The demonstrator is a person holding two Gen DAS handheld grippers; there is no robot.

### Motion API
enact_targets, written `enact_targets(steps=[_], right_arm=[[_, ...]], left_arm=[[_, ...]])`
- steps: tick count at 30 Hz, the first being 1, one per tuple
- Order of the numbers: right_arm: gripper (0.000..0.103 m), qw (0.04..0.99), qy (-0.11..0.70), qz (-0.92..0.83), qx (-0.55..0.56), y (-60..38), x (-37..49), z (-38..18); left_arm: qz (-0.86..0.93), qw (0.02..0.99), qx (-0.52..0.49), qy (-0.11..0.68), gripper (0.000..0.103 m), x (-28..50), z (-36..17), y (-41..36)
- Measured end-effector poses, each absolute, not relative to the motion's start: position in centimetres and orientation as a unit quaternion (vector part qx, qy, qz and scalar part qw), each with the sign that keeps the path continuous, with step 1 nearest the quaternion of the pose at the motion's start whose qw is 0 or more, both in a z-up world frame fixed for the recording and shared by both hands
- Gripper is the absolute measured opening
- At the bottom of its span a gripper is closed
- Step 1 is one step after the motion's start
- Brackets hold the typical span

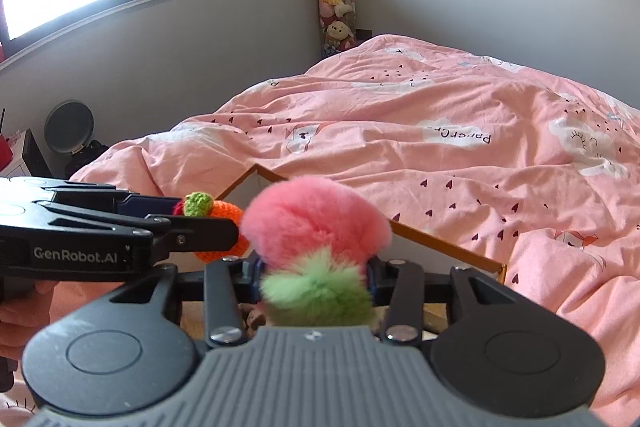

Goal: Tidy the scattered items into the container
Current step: 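Lift the strawberry with left gripper while right carries the pom-pom over the box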

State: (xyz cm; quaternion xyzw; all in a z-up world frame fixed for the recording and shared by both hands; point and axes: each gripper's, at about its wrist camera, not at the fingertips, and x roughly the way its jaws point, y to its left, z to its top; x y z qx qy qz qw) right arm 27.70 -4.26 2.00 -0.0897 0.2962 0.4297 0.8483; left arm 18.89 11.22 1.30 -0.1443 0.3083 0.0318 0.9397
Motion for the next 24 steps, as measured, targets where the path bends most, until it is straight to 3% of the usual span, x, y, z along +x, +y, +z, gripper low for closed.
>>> enact_targets(steps=[10,24], right_arm=[[0.047,0.846,0.309,0.431,-0.057,-1.5,32.0,-0.1],[0.047,0.782,0.443,0.439,-0.009,1.7,36.4,-8.1]], left_arm=[[0.046,0.937,-0.118,0.325,0.057,22.6,0.4,13.6],[0.094,0.917,-0.007,0.387,0.058,24.9,-4.6,12.1]])
